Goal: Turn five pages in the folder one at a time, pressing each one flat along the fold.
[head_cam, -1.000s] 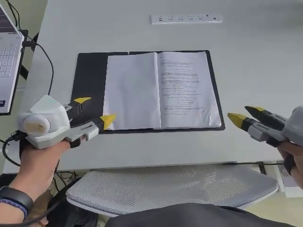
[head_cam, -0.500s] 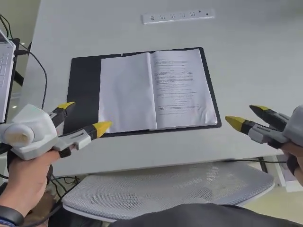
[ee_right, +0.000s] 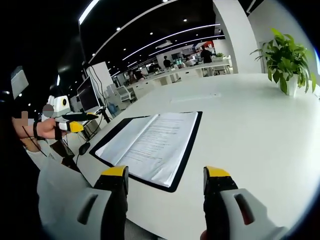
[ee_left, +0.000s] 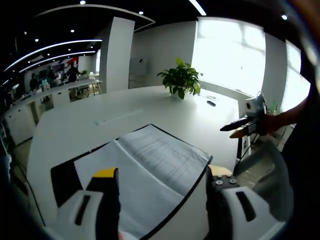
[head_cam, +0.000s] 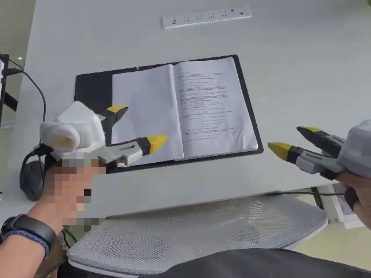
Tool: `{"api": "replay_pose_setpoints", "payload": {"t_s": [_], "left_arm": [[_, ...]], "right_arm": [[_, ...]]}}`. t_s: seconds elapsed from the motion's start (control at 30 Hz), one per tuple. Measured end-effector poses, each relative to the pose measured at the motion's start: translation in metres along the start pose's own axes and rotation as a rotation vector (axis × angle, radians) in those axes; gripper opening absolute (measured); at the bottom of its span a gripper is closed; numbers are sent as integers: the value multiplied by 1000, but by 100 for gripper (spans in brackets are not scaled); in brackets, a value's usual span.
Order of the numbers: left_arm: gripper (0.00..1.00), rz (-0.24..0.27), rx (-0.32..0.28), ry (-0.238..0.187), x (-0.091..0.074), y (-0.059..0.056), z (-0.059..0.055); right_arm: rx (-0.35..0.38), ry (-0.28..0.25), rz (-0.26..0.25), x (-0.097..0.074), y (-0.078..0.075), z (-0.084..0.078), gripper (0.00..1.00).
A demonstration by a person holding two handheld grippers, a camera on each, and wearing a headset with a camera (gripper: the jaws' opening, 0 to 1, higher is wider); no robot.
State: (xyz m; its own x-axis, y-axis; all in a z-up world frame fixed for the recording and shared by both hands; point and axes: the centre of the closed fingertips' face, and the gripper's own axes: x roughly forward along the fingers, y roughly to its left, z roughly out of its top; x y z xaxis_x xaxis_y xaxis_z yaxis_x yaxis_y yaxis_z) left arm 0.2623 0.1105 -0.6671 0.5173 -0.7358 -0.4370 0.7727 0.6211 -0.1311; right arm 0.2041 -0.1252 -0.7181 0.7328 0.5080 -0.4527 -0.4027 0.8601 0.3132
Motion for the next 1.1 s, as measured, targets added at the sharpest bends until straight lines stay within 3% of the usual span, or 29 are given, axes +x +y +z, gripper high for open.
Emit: {"api": "replay_pose_setpoints", "payload": {"t_s": [0.1, 0.23, 0.37, 0.53, 0.73, 0.97, 1.07, 1.1], "left_arm": [[68, -58, 15, 1, 24, -18, 7], [64, -132, 62, 28, 54, -42, 7], [62, -187, 110, 52, 74, -59, 5], [59, -233, 138, 79, 94, -72, 0], [54, -240, 142, 100, 115, -77, -8], [48, -236, 140, 119, 145, -93, -19], [49, -233, 145, 141, 159, -102, -29], [49, -229, 152, 158, 166, -102, -39]], "right_arm": [[-1, -4, 2, -1, 2, 1, 58], [5, -9, -1, -1, 3, 1, 57], [13, -10, -2, -3, 4, -1, 56], [27, -11, -3, -5, 4, -3, 55], [36, -17, -3, -6, 4, -3, 54], [37, -15, -2, -5, 6, -4, 55], [35, -15, -2, -5, 6, -4, 56], [35, -16, -3, -5, 6, -4, 56]]}}
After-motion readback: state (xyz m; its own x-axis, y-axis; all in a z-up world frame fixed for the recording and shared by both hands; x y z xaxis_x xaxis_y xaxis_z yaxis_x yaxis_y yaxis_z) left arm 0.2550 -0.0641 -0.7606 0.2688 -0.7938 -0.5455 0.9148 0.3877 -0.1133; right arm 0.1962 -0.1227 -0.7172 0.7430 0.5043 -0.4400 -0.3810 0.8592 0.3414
